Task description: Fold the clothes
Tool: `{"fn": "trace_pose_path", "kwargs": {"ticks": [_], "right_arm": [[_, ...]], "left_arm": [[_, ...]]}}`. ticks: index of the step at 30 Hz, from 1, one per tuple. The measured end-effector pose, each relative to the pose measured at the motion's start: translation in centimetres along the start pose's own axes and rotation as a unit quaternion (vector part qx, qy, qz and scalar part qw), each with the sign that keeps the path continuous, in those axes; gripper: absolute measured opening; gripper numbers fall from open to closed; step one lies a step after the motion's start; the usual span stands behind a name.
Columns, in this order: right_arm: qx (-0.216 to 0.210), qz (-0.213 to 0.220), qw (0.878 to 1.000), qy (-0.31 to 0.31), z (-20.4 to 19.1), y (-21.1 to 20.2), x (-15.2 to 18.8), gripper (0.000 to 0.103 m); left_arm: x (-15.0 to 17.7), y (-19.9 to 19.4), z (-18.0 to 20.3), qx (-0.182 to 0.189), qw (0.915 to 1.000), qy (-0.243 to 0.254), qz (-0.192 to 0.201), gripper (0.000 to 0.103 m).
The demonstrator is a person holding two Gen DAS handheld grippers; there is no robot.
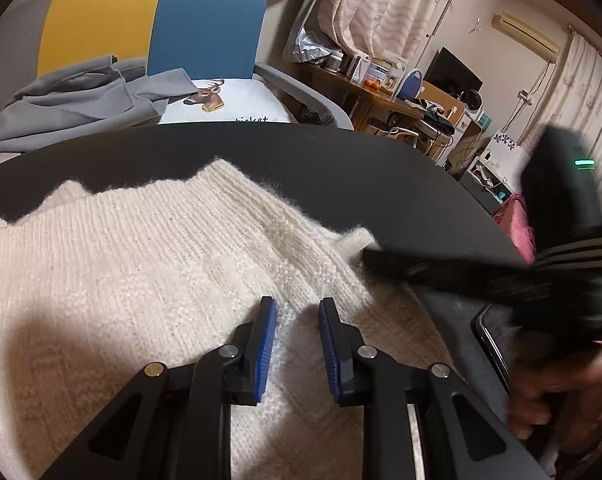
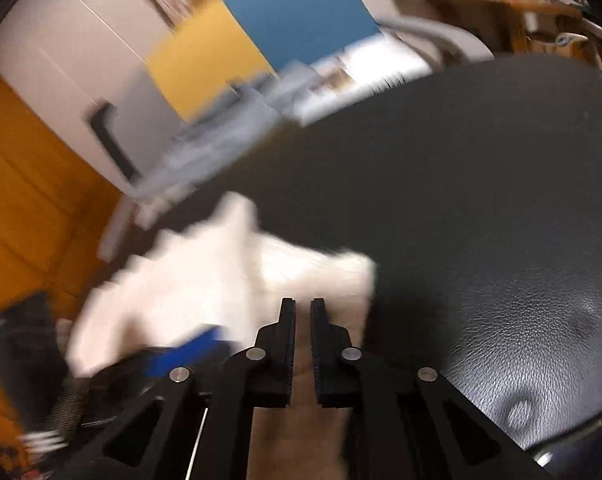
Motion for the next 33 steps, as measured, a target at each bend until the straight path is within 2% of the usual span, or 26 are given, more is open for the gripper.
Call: {"fn": "trace_pose_path", "kwargs": {"ticks": [3, 6, 9, 13, 15, 17, 19, 21, 22, 24, 27, 29, 30, 33], "right_arm": [[0.013, 0.021, 1.000, 0.019, 0.9, 0.4, -0.4, 0.000], [0.042, 0.029, 0.999, 0.004, 0.0, -0.9, -0.7, 0.000], [0.012, 0.073, 0.997, -0.037, -3.2, -4.6, -1.1, 0.001], [-0.037, 0.047, 0.992, -0.109, -9.9, -4.1, 1.9, 0.001], [-0.064, 0.029, 0.987, -0.144, -13.5, -3.5, 3.7, 0.007], [-0.090, 0.012, 0.980, -0.179, -17.1, -3.0, 5.5, 0.019], [-0.117, -0.005, 0.970, -0.214, -20.6, -2.5, 7.3, 0.053], [-0.143, -0.022, 0.958, -0.248, -24.1, -2.1, 9.2, 0.052], [-0.156, -0.031, 0.951, -0.264, -25.9, -1.9, 10.1, 0.047], [-0.181, -0.048, 0.936, -0.298, -29.3, -1.4, 12.0, 0.042], [-0.195, -0.069, 0.913, -0.352, -33.6, 0.6, 14.8, 0.034], [-0.182, -0.080, 0.904, -0.379, -34.8, 1.9, 16.3, 0.029], [-0.168, -0.089, 0.904, -0.382, -34.6, 2.7, 16.9, 0.028], [-0.136, -0.098, 0.900, -0.402, -33.9, 4.5, 18.2, 0.025]], "left_arm": [[0.0, 0.0, 0.0, -0.002, 1.0000, 0.002, -0.001, 0.023], [-0.1, -0.3, 0.0, 0.002, 1.0000, -0.003, 0.000, 0.023], [-0.9, -2.3, -0.8, 0.012, 0.9993, -0.032, 0.015, 0.023], [-2.0, -7.6, -3.8, -0.001, 0.9958, -0.079, 0.046, 0.023], [-2.3, -11.7, -6.2, -0.015, 0.9929, -0.093, 0.073, 0.023], [-2.0, -16.3, -9.3, -0.043, 0.9890, -0.100, 0.099, 0.023], [-1.0, -19.9, -12.5, -0.076, 0.9852, -0.107, 0.110, 0.023], [0.8, -23.3, -16.3, -0.112, 0.9791, -0.126, 0.114, 0.023], [1.9, -24.6, -18.1, -0.122, 0.9753, -0.145, 0.114, 0.023], [4.4, -27.0, -21.9, -0.144, 0.9654, -0.187, 0.112, 0.023], [8.2, -29.9, -25.9, -0.159, 0.9511, -0.239, 0.115, 0.023], [9.7, -31.1, -27.0, -0.141, 0.9477, -0.259, 0.122, 0.023], [10.4, -31.5, -27.4, -0.134, 0.9483, -0.261, 0.121, 0.023], [12.0, -31.9, -27.5, -0.123, 0.9559, -0.246, 0.102, 0.023]]}}
Point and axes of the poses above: each gripper's, at about its wrist camera, not at the fingertips, and y roughly the way its jaws point, z to its right, x to its underside, the point moved 10 cm from there along y, roughly the way its jaws point, and after that the axes turned 8 degrees about z, right-handed, at the moved point
